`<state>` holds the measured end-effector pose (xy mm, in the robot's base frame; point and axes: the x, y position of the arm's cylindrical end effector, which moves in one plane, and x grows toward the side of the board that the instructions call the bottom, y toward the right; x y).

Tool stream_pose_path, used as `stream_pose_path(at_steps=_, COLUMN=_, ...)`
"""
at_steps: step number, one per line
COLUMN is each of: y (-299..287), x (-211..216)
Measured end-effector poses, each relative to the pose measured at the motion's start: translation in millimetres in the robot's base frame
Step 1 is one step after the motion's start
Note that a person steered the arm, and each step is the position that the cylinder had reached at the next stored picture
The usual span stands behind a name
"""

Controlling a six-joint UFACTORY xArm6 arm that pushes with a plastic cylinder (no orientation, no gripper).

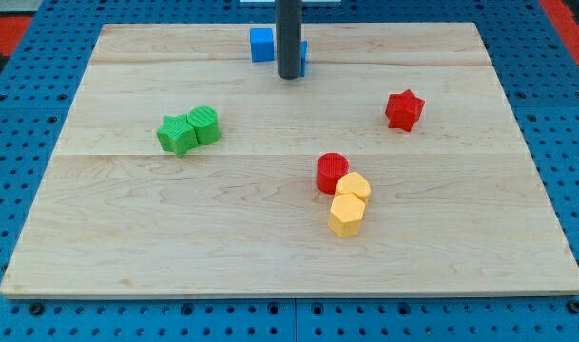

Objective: Point your arm close to the yellow hexagon

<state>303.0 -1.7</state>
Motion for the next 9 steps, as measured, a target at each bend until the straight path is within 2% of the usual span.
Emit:
stream_pose_path(at_steps=5, y=0.3, x=42.3)
stream_pose_path(at_steps=7, y=8.7, x=90.9)
stream_pose_path(at_steps=9, y=1.1, x=176.1)
